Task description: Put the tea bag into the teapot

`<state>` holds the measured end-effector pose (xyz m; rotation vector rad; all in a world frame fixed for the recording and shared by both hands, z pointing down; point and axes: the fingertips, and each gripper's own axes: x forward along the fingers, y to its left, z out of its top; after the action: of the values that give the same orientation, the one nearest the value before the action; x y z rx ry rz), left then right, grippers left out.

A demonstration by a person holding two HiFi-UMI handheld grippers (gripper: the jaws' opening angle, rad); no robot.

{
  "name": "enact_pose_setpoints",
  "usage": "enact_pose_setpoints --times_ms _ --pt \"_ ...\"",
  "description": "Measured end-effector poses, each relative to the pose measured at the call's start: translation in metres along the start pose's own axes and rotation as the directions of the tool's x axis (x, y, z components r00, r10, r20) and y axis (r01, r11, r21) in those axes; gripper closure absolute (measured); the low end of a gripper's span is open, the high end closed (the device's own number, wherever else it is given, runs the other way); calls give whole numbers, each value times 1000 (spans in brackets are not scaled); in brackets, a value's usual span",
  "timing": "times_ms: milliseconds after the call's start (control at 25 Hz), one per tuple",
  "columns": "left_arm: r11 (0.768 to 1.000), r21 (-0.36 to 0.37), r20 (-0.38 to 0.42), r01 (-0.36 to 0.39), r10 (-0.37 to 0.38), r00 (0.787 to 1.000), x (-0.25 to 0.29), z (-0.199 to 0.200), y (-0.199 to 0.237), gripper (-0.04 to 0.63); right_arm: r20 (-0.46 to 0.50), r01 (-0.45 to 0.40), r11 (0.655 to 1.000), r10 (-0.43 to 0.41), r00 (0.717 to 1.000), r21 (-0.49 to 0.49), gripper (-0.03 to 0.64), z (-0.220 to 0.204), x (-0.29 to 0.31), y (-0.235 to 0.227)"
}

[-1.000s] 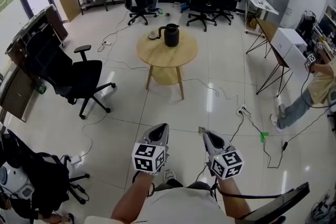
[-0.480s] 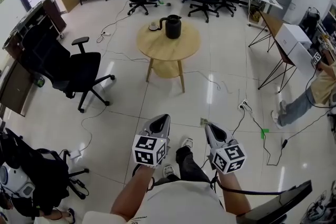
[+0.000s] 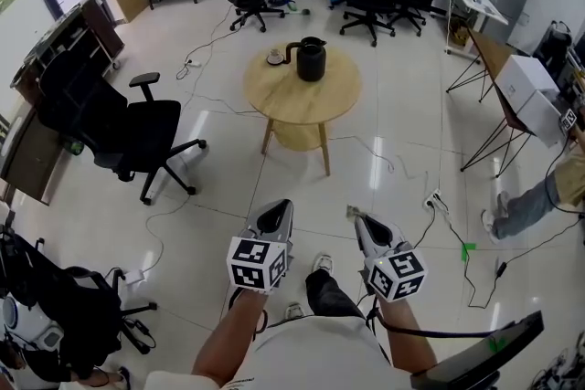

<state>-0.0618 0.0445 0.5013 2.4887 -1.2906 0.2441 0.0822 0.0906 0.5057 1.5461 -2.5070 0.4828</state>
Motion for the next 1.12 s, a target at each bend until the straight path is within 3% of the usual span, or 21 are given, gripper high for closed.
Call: enact_pose_setpoints --times_ms 680,1120 --pt "999 20 17 -26 26 1000 150 67 31 583 24 -10 1000 10 1000 2 615 68 97 -130" --pt "997 -4 23 -77 77 997 201 83 64 583 9 -42 999 42 999 -25 615 90 155 -173"
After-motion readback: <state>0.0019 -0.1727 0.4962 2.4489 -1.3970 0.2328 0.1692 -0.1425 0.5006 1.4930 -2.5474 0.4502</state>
